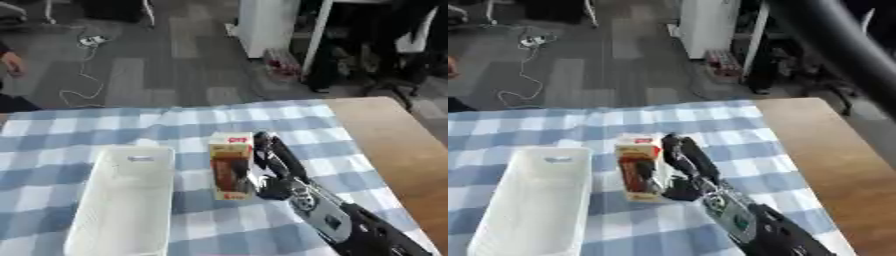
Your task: Pick up objects on the table and place them in the box.
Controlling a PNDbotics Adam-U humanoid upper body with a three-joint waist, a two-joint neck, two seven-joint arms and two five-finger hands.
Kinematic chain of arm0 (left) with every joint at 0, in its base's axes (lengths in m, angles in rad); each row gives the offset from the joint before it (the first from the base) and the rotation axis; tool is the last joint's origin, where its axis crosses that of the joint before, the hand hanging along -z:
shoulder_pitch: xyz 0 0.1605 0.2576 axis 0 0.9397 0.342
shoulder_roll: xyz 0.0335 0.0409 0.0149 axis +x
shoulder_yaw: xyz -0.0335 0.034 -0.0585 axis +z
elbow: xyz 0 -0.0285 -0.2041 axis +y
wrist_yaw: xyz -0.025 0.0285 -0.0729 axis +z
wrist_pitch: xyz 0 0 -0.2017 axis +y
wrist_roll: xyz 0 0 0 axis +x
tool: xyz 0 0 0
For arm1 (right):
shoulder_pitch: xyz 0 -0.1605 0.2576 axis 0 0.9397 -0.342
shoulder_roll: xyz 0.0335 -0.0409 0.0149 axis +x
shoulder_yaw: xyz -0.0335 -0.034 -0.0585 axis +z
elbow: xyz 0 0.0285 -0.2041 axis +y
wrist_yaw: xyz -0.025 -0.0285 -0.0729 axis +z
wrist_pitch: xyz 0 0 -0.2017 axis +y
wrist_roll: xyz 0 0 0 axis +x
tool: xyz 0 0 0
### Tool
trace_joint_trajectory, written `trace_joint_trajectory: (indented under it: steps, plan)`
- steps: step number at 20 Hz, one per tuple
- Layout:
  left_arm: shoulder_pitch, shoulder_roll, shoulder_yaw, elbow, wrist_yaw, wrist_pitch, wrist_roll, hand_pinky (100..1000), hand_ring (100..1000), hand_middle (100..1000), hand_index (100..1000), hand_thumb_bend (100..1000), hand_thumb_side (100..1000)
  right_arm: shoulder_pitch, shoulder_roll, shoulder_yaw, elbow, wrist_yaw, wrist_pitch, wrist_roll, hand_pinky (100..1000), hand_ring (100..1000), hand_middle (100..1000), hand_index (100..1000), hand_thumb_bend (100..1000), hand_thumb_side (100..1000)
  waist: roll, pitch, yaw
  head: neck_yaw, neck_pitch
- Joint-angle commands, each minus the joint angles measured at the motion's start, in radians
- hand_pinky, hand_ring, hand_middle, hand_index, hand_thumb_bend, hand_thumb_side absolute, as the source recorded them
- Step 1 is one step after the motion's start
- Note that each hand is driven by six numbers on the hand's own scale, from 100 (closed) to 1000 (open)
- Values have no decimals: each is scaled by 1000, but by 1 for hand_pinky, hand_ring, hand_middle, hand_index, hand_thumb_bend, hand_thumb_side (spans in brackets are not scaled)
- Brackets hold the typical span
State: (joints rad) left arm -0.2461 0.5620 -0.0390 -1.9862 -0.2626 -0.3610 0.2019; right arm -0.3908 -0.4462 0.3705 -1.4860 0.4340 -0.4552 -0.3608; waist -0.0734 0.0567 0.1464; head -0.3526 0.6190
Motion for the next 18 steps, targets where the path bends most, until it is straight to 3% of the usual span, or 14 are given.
trace_joint_trajectory:
  steps: [1, 10, 18]
  plan:
    - [-7, 23, 5, -14, 3, -5, 4, 395, 454, 636, 763, 135, 914, -22, -39, -17, -60, -49, 10, -7, 100, 100, 100, 311, 100, 820, 5, -15, -1, -10, -4]
    - [-18, 24, 6, -14, 9, -23, 20, 401, 458, 637, 762, 138, 913, -55, -83, -33, -192, -153, 51, -12, 100, 100, 100, 305, 100, 814, 4, -18, 4, -14, -1]
    - [-63, 20, 5, -14, 34, -37, 25, 409, 462, 639, 761, 143, 912, -84, -101, -6, -265, -341, 78, 29, 100, 100, 100, 311, 100, 805, -1, -18, 29, -47, -5]
